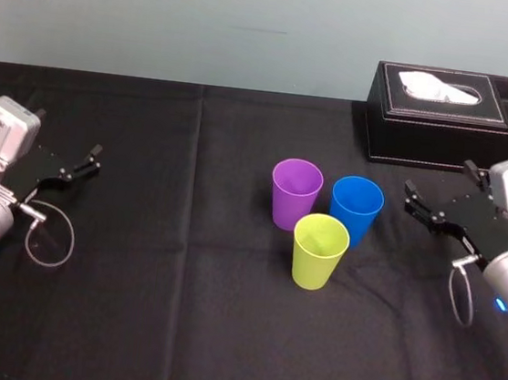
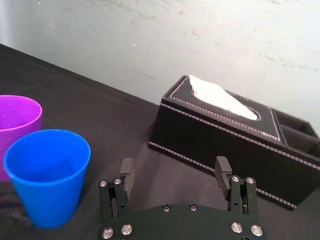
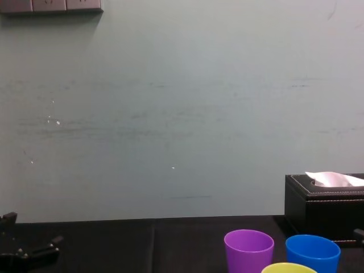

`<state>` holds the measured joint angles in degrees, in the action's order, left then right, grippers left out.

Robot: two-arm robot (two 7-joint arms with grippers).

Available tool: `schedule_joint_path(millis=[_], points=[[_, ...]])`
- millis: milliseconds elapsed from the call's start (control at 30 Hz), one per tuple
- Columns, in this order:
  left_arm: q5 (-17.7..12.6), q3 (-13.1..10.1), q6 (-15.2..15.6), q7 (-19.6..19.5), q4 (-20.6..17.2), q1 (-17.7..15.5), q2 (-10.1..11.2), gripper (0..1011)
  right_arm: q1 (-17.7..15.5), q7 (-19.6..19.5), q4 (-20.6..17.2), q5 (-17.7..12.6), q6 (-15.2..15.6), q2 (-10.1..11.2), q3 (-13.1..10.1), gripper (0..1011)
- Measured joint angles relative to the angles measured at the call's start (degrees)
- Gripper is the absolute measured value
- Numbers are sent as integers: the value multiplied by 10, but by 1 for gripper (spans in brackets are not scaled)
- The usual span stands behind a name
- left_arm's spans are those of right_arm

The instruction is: Stack the three plastic cups sequentially using one hand.

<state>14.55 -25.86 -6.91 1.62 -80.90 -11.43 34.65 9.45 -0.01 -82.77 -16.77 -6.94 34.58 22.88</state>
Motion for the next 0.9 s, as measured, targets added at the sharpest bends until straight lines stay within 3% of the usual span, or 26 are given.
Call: schedule_joint_path(millis=[133, 433, 700, 900], points=[[0, 0, 0, 0, 0, 0, 0, 1012, -23, 16, -20, -19, 8, 13, -17, 1000], [0, 0, 0, 0, 0, 0, 0, 1012, -105, 68, -76, -68, 27, 64, -57, 1000], [0, 0, 0, 0, 0, 0, 0, 1011, -185, 148, -124, -121, 7, 99, -81, 1000], [0, 0, 0, 0, 0, 0, 0, 1011, -227, 198, -150, -147, -11, 107, -86, 1000]])
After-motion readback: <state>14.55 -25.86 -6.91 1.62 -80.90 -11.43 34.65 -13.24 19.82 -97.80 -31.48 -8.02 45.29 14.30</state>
